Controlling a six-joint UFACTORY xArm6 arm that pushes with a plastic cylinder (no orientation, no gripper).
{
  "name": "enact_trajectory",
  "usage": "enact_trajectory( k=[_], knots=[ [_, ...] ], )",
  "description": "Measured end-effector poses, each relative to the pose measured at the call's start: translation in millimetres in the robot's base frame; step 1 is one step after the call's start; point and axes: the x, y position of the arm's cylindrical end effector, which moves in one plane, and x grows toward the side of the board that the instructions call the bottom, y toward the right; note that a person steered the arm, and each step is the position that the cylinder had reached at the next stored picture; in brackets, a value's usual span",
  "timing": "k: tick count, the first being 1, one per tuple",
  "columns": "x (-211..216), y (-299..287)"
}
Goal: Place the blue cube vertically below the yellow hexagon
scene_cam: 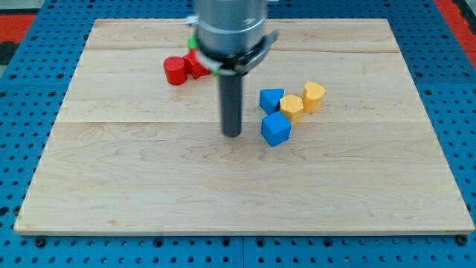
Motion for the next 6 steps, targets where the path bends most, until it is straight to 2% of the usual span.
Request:
enact_trajectory(
  k=[1, 2, 3, 4, 6],
  knots=[
    [44, 40],
    [9, 34],
    [-8, 45],
    [4, 83],
    [-12, 95]
  ],
)
